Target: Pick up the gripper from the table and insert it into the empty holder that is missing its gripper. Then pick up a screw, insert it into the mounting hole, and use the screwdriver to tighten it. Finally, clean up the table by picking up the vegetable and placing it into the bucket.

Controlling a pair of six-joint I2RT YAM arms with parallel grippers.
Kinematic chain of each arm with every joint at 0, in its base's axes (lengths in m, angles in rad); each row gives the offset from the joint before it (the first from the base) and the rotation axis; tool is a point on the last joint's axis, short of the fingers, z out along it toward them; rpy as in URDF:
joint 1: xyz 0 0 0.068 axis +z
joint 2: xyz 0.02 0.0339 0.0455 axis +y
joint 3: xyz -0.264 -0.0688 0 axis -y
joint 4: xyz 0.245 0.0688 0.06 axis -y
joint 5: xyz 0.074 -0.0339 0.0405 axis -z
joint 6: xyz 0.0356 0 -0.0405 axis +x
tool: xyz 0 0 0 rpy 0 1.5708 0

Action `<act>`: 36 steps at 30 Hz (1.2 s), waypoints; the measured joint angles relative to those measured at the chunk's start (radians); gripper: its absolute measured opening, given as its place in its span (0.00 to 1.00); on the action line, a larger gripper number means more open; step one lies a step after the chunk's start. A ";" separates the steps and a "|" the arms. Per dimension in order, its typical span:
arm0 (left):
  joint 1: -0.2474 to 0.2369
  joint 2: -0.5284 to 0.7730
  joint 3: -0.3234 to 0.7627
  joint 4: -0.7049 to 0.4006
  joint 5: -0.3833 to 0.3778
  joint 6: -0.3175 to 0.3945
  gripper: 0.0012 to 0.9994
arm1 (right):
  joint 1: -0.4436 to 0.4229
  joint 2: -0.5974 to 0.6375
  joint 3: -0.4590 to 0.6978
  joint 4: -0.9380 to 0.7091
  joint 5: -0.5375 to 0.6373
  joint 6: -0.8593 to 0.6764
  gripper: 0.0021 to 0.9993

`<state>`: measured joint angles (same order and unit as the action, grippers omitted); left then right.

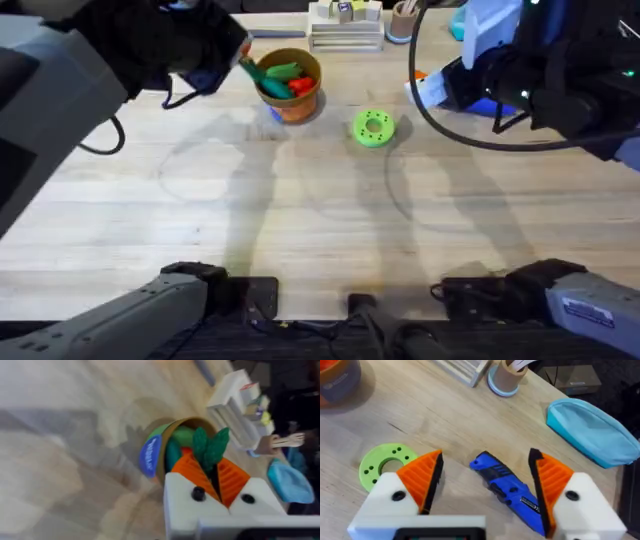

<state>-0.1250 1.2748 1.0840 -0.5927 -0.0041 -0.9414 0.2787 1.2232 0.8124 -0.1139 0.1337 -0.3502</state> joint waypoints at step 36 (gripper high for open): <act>-0.133 0.241 0.085 0.113 0.087 0.287 1.00 | 0.031 -0.059 0.001 -0.048 0.000 0.069 0.99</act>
<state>-0.2577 1.5161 1.1688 -0.4796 0.0830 -0.6544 0.3092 1.1638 0.8129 -0.1619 0.1337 -0.2809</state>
